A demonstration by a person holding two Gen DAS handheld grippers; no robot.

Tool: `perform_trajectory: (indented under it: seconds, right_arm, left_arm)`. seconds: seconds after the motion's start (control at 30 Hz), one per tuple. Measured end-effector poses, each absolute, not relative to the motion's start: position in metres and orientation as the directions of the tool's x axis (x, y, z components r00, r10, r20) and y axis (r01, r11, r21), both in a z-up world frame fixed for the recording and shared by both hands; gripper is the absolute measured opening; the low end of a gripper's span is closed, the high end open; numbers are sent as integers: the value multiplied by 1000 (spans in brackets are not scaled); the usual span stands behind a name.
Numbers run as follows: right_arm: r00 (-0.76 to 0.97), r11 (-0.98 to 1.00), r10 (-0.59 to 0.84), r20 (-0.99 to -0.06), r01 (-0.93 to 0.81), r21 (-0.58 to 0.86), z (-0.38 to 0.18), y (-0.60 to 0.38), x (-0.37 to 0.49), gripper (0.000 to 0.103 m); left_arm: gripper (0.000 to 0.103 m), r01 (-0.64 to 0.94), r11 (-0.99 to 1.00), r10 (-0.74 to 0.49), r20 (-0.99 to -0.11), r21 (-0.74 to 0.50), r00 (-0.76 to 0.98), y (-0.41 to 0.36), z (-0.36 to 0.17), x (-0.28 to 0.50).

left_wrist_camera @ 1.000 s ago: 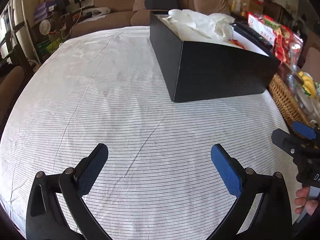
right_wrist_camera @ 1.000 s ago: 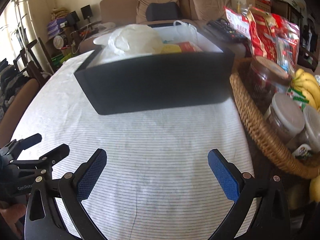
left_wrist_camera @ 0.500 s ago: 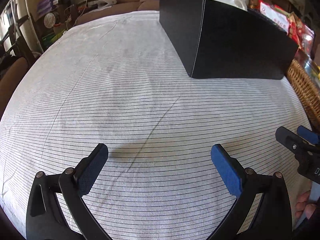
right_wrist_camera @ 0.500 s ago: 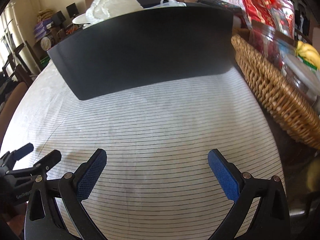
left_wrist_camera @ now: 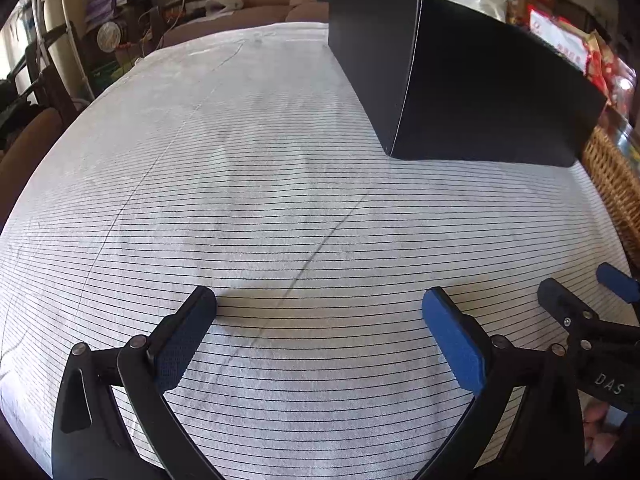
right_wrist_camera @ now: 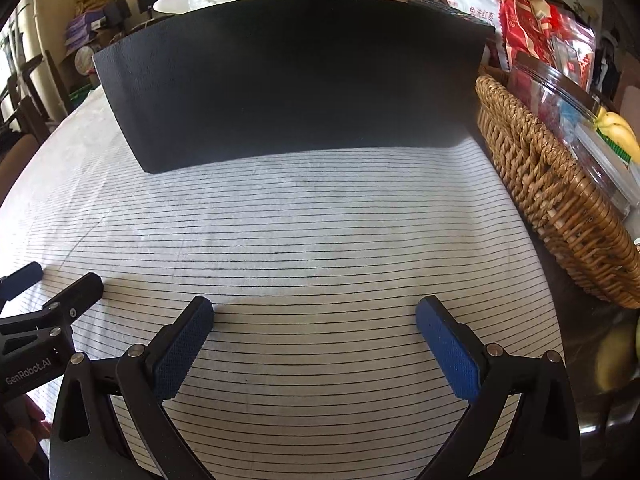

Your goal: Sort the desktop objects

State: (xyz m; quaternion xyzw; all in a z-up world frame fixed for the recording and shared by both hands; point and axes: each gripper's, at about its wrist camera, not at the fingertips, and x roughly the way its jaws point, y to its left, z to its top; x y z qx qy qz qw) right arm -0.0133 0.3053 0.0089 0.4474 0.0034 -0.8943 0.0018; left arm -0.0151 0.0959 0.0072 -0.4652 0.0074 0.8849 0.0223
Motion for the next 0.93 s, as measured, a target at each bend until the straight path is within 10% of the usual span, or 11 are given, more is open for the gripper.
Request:
perform_trajectory:
  seconds: [0.93]
  right_arm:
    - [-599,-1000,2,-801,8,-8,12,305,-13,103]
  left_arm:
    - [103,-47,-999,34,-824,-9,-566,95,8,-14]
